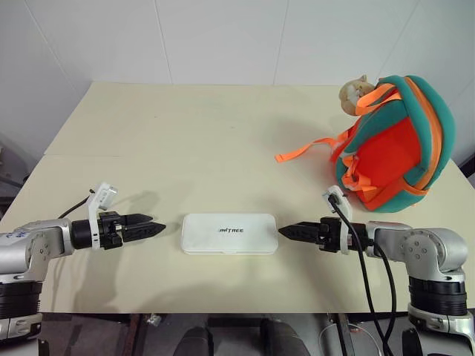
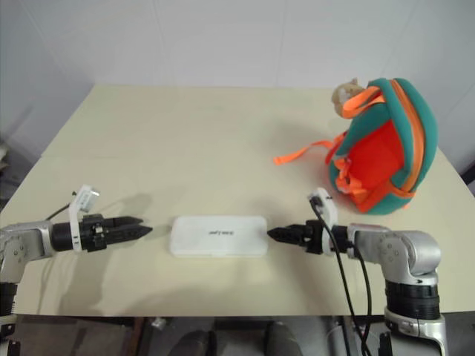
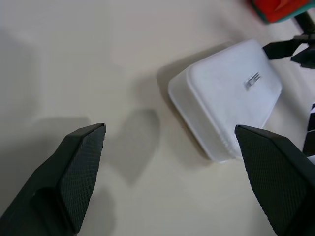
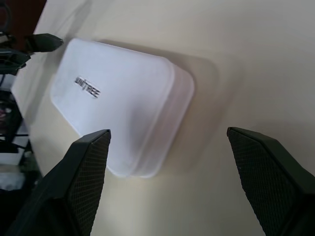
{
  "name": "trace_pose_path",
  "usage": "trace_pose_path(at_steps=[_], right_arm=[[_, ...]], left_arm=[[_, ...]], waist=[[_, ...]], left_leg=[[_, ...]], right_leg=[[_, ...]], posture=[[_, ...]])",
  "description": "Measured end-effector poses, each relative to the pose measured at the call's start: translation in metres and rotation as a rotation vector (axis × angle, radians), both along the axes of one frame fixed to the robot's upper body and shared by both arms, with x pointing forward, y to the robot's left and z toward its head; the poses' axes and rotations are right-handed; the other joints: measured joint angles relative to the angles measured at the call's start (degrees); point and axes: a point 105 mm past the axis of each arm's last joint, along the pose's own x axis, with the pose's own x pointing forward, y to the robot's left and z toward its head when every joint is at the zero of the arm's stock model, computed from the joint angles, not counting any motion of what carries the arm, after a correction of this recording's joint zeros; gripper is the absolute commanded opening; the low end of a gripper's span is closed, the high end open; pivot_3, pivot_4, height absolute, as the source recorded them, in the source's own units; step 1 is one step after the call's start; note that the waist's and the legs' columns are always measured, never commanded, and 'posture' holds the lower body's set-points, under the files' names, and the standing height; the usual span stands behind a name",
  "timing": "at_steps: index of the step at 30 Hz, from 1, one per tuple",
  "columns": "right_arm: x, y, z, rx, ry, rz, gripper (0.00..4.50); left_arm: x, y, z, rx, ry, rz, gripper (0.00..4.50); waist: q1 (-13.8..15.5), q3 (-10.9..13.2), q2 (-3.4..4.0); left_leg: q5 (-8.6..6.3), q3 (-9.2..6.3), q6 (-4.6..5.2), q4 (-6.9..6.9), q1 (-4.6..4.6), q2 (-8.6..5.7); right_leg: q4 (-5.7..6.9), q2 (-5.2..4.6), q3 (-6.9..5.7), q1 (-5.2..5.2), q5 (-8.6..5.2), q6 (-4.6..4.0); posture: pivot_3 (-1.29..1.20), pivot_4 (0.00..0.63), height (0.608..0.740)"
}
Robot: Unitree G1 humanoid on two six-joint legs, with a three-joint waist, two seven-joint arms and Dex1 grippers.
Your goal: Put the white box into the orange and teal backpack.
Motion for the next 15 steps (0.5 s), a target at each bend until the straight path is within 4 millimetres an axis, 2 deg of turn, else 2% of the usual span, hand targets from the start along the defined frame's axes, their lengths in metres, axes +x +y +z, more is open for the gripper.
trace_pose_path(at_steps=[4, 9, 15], right_arm=[[0.0, 0.004, -0.005, 0.003, 0.037, 0.01, 4.5], [-0.002, 0.014, -0.007, 0.024, 0.051, 0.04, 4.5], [-0.002, 0.021, -0.01, -0.07, -0.009, 0.079, 4.5]], left_arm=[[-0.003, 0.0, -0.001, -0.046, 0.066, 0.026, 4.48], [-0.007, -0.009, 0.002, -0.142, 0.146, 0.01, 4.48], [-0.006, -0.009, 0.002, -0.139, 0.155, 0.022, 4.48]], waist=[[-0.4, 0.0, 0.0], [-0.7, 0.0, 0.0], [-0.8, 0.0, -0.01]], left_leg=[[-0.04, 0.0, -0.06, -0.06, -0.02, 0.01], [-0.07, 0.01, -0.1, -0.07, -0.07, 0.02], [-0.09, 0.07, -0.13, -0.03, -0.02, 0.06]], right_leg=[[-0.03, 0.0, -0.01, 0.0, 0.0, 0.0], [-0.01, 0.03, -0.01, -0.01, 0.01, 0.02], [-0.12, 0.1, 0.03, -0.03, 0.0, 0.01]], posture=[[0.0, 0.15, 0.74], [0.0, 0.15, 0.74], [0.0, 0.15, 0.74]])
